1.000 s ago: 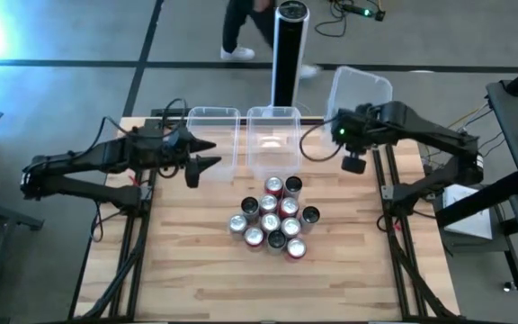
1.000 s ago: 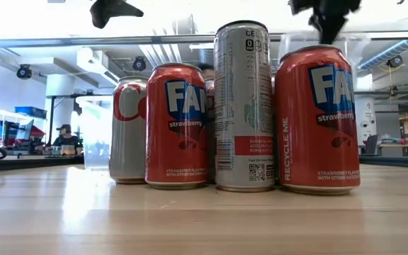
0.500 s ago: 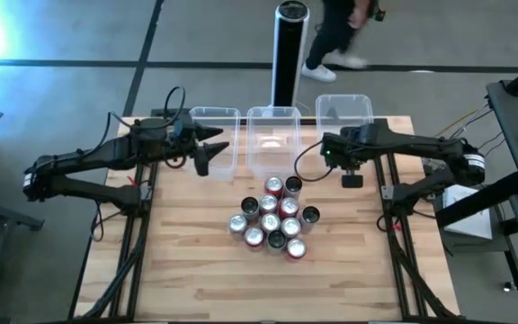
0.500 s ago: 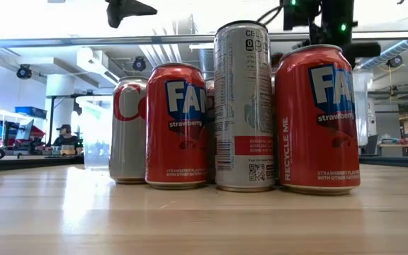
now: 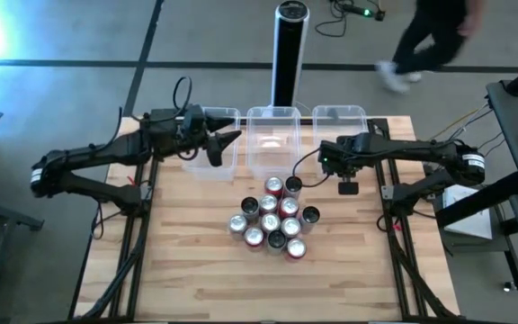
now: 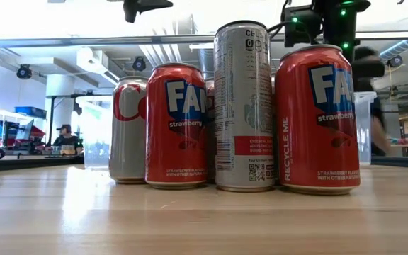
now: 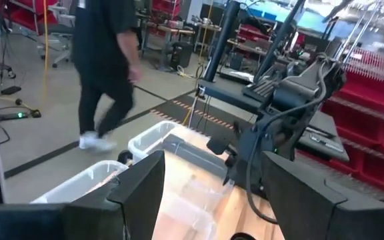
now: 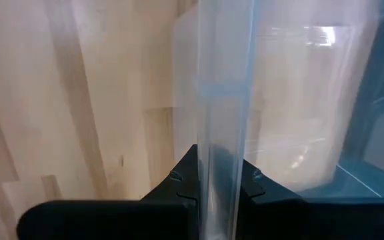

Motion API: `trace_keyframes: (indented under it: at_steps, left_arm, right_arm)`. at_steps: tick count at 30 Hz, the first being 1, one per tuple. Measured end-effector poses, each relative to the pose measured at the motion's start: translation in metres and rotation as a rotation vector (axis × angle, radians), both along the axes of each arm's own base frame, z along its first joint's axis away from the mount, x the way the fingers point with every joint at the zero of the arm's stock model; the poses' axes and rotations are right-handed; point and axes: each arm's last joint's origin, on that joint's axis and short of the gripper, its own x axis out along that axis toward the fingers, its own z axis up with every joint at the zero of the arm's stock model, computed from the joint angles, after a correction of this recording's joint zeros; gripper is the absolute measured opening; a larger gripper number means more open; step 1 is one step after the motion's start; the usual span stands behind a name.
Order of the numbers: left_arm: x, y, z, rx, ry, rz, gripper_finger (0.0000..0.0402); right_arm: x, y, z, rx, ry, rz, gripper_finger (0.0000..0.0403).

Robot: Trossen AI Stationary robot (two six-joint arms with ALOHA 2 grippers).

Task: Sort soda cans
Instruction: Move the bottom right white bin to the right side of the center white bin

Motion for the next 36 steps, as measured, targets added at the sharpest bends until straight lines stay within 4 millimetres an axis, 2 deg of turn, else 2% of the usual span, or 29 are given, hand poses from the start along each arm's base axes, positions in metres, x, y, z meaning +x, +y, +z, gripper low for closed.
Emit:
trace_keyframes:
  at_steps: [6,11,16,36]
  left_arm:
    - [0.012,0.003,0.022,0.015,0.075,-0.002,0.023]
    - [0.02,-0.001,0.032,0.015,0.2,-0.068,0.023]
    - [0.022,-0.007,0.039,0.054,0.213,-0.105,0.023]
    - [0.023,-0.009,0.032,0.051,0.234,-0.122,0.023]
  right_arm:
    - [0.004,-0.001,0.0,-0.007,-0.041,0.004,0.0022]
    - [0.005,-0.001,0.0,-0.01,-0.058,0.003,0.0022]
    - [0.005,0.0,-0.002,0.011,-0.059,0.015,0.0022]
    - [0.007,-0.002,-0.003,-0.01,-0.079,0.021,0.0023]
